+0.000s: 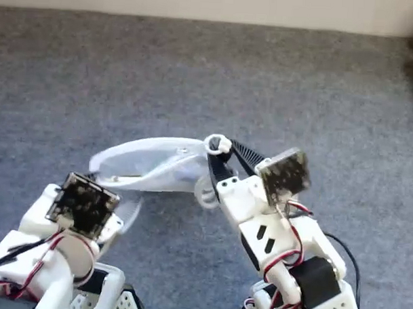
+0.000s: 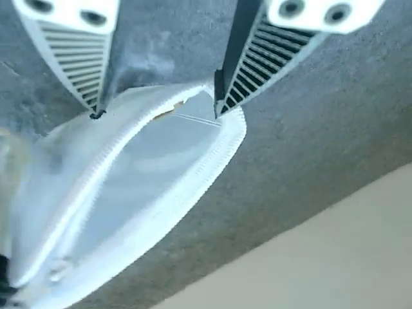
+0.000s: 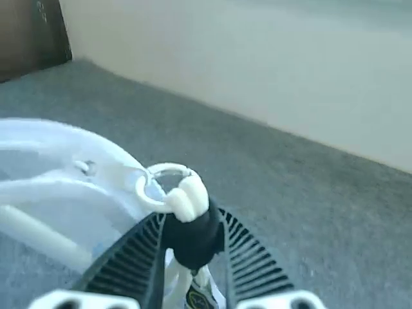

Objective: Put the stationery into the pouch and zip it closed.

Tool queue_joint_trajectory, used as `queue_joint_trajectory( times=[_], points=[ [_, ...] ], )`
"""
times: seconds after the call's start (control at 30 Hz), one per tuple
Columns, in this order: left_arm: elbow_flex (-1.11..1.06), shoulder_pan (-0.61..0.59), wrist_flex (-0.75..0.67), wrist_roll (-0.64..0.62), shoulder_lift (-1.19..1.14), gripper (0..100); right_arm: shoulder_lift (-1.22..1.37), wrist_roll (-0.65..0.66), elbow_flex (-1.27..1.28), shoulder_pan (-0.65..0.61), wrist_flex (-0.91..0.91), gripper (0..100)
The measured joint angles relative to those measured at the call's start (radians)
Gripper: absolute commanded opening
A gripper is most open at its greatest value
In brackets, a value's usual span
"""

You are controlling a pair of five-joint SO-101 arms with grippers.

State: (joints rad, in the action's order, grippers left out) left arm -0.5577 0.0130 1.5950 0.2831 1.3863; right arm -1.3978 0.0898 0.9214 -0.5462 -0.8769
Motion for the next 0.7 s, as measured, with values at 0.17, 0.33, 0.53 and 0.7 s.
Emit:
queue_joint_trajectory(
  times=[0.17,0.33,0.53,0.7],
  points=[
    [-0.167,-0.072,-0.230,-0.026,0.003,25,0.003,0.038,-0.100,0.000,-0.187,0.4],
    [-0.264,-0.095,-0.437,-0.115,0.003,25,0.002,0.083,-0.160,0.000,-0.324,0.4],
    [-0.362,-0.028,-0.626,-0.153,0.003,25,-0.008,0.092,-0.173,-0.041,-0.437,0.4],
    [-0.413,0.011,-0.697,-0.155,0.012,25,-0.008,0.092,-0.173,-0.072,-0.474,0.4]
  ],
)
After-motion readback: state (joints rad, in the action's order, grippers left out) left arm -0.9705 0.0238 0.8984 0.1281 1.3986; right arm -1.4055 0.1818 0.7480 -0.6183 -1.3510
